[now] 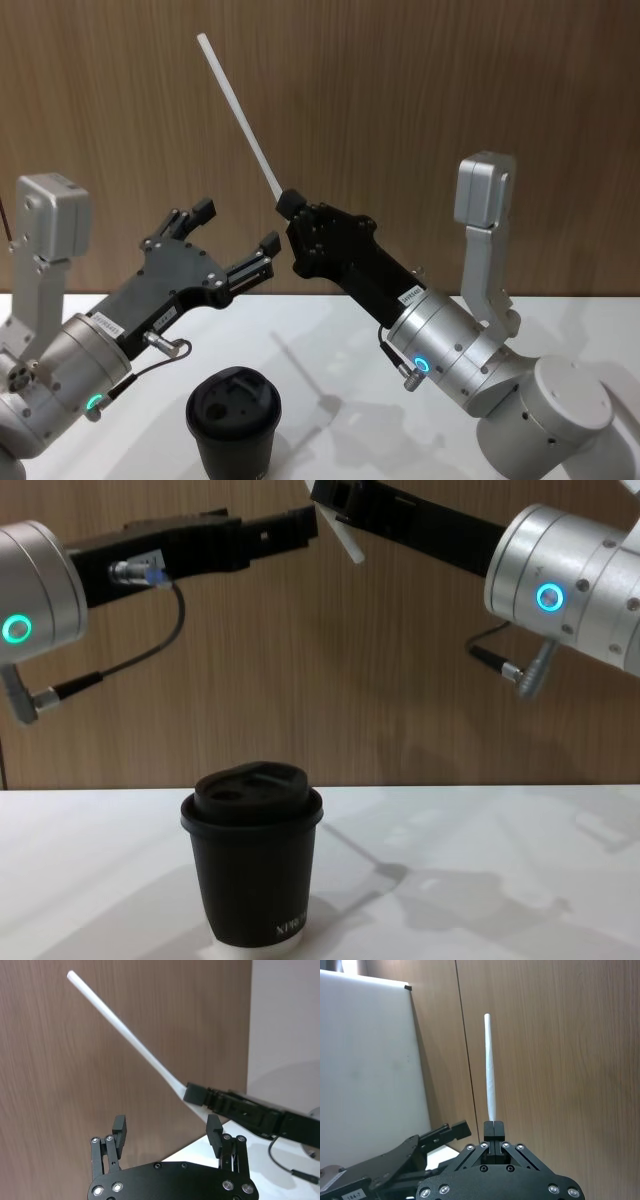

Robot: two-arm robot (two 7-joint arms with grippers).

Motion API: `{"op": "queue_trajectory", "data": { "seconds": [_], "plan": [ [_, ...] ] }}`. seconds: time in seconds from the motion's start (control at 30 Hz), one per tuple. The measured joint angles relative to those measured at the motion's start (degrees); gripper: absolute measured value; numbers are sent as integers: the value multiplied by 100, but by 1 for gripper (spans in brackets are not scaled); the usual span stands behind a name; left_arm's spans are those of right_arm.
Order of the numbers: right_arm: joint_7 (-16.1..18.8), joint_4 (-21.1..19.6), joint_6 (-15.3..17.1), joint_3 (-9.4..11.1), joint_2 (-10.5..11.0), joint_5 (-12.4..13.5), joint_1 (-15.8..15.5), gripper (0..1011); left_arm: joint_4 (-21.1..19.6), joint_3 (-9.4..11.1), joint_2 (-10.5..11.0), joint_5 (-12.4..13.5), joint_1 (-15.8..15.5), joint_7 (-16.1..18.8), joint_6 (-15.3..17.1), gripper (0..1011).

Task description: Pick up the straw with one hand, pass it to the other hand, and insert it into the cup.

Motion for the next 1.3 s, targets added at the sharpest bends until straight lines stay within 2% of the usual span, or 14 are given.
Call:
{"op": "queue_trajectory", "data": {
  "seconds": [0.9,1.3],
  "plan": [
    [0,-1,0,0,0,0,0,0,-183,-121,87,-607,-42,-380,-120,1000],
    [0,-1,0,0,1,0,0,0,-46,-123,1,-923,-193,-419,-52,1000]
  ]
}}
